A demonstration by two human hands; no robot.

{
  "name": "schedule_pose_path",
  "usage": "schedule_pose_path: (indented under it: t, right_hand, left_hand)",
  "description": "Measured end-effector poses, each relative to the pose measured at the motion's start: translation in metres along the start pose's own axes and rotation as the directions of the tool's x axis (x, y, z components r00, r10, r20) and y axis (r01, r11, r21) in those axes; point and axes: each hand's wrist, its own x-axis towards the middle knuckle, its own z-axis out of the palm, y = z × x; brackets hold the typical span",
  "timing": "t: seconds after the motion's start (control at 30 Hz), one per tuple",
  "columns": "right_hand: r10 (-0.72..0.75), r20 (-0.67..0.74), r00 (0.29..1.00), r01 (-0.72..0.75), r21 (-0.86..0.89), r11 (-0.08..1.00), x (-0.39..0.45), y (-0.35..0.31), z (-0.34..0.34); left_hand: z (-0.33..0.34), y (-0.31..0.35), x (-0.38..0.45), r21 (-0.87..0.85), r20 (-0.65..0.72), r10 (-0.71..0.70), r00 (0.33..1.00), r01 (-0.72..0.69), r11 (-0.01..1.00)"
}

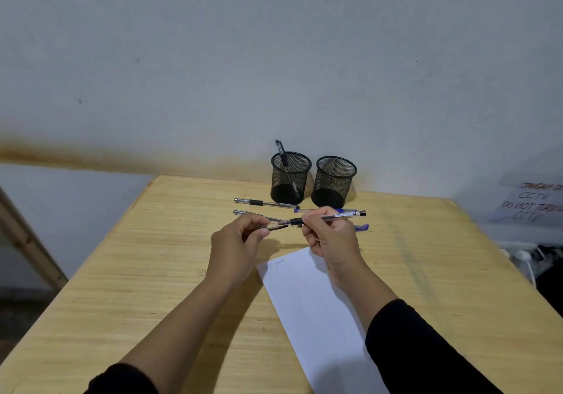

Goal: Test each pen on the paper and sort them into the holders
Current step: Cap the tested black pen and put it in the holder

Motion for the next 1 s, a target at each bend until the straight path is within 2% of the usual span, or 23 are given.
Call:
schedule_pose_path:
  t: [0.2, 0.4, 0.57, 0.73, 0.8, 0.9, 1.0]
  right_hand:
    - [0.011, 0.072, 0.997, -0.012, 0.017, 1.0, -0.003, -0.003, -0.001]
    - [-0.025, 0.079, 0.997, 0.021, 0.054, 0.998, -0.01, -0.001, -0.001]
    - [-0.034, 0.098, 0.995, 0.032, 0.025, 0.999, -0.014, 0.006, -0.004]
    - [0.021, 0.105, 0.994, -0.039, 0.178, 0.983, -0.014, -0.002, -0.022]
    - [0.037, 0.138, 0.99, -0.05, 0.095, 0.994, -0.014, -0.009, -0.028]
    - [0.04, 0.191, 0.981, -0.004, -0.186, 0.983, -0.011, -0.015, -0.03]
    - [0.055, 0.256, 0.965, 0.02, -0.28, 0.96, -0.003, -0.019, -0.029]
  left_hand:
    - [0.005, 0.007, -0.003, -0.028, 0.041, 0.026, 0.999, -0.025, 0.999]
    - [0.008, 0.014, -0.006, -0.002, 0.031, 0.044, 0.999, -0.044, 0.999]
    - [0.003, 0.014, -0.008, 0.024, 0.11, 0.036, 0.993, -0.039, 0.999]
    - [-0.015, 0.011, 0.004, 0.057, 0.084, 0.002, 0.997, -0.007, 0.998]
    - [-0.021, 0.01, 0.009, 0.066, 0.078, 0.015, 0.997, -0.02, 0.998]
    - [-0.023, 0.017, 0.016, 0.044, 0.096, 0.047, 0.994, -0.051, 0.998]
    - [-0.02, 0.028, 0.026, -0.004, 0.116, 0.092, 0.989, -0.092, 0.996]
